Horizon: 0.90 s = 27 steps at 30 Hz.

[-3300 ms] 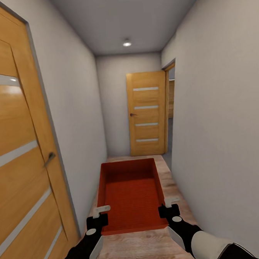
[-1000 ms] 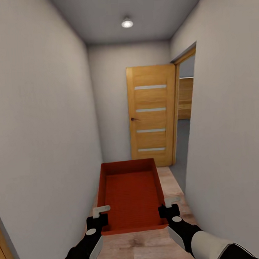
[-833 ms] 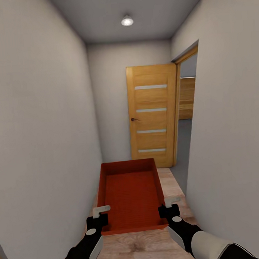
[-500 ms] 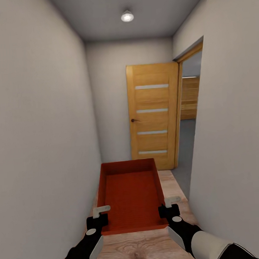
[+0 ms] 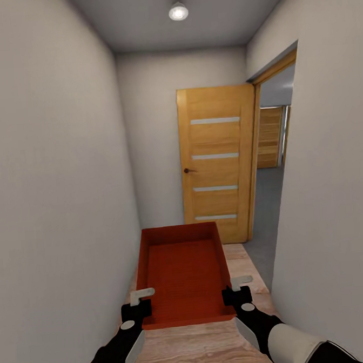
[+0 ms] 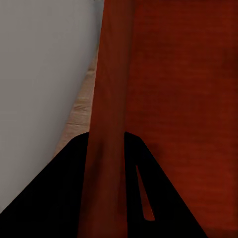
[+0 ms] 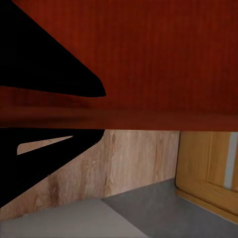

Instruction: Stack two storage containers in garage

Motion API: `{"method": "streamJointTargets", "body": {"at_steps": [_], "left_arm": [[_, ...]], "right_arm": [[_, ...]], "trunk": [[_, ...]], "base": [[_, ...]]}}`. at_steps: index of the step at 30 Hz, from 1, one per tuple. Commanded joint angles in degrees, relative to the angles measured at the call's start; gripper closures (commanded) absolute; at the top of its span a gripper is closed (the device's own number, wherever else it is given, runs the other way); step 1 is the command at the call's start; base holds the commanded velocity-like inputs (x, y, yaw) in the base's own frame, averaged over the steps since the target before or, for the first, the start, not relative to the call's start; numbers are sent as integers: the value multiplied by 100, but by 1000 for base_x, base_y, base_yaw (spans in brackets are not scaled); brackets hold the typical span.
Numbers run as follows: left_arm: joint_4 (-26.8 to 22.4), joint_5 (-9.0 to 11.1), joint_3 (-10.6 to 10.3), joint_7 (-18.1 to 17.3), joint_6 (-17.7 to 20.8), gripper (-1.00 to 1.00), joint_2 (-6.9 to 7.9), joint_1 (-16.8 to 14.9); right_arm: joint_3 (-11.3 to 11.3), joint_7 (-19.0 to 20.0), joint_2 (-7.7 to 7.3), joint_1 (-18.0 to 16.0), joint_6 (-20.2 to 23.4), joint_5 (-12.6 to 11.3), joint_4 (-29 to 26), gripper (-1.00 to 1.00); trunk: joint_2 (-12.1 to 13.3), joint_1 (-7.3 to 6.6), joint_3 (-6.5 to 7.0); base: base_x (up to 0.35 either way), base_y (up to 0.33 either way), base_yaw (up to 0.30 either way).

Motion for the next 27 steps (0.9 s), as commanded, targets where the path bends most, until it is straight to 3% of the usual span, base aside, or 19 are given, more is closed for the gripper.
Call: {"method": "streamJointTargets", "body": {"at_steps": [1, 27], "left_arm": [[10, 84, 371, 81, -20, 100, 160, -3], [10, 84, 373, 81, -20, 100, 160, -5]], "right_arm": [[-267, 30, 1, -8, -261, 50, -26, 100], [-267, 30, 1, -8, -261, 50, -26, 100]], "trunk": [[-7, 5, -9], [-7, 5, -9]], "base": [[326, 0, 0], [326, 0, 0]]}}
